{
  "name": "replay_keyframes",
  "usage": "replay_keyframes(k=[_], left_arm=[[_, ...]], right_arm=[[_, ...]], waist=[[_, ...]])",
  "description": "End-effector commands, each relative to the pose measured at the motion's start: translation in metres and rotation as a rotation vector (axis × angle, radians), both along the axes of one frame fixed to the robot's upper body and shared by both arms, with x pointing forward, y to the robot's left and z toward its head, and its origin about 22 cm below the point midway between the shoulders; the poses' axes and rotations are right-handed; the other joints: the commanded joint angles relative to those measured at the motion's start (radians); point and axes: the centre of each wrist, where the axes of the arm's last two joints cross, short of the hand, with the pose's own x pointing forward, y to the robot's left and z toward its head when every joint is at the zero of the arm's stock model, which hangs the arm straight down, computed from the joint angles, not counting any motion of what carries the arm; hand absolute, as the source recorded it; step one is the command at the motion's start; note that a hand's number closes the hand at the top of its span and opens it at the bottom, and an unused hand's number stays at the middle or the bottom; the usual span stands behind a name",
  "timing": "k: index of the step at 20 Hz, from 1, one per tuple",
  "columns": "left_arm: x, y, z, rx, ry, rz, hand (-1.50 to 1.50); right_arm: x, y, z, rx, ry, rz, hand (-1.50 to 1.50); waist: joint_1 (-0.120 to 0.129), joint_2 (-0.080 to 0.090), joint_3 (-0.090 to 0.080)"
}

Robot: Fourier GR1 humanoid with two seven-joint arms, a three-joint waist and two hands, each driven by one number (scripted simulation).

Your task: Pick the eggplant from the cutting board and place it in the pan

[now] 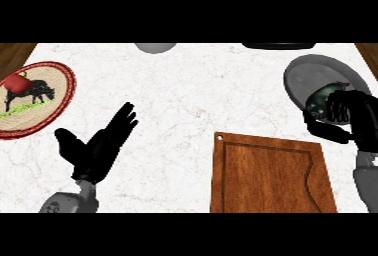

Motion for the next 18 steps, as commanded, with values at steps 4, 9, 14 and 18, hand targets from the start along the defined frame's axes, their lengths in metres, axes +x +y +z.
replay_keyframes(k=[4,9,14,18], left_arm=[[0.0,0.011,-0.007,0.002,-0.002,-0.004,0.0],[0.003,0.002,0.019,-0.006,-0.023,-0.026,0.0],[0.005,-0.003,-0.003,-0.003,-0.023,-0.035,0.0],[0.006,-0.008,0.005,-0.006,-0.027,-0.048,0.0]], right_arm=[[0.051,-0.026,-0.022,-0.007,-0.12,-0.168,1.5],[0.075,-0.069,-0.021,0.029,-0.18,-0.264,1.5],[0.082,-0.095,-0.025,0.045,-0.202,-0.261,1.5],[0.083,-0.105,-0.028,0.034,-0.192,-0.282,1.5]], waist=[[0.012,0.004,0.0],[0.034,0.01,0.003],[0.039,0.019,0.003],[0.054,0.025,0.005]])
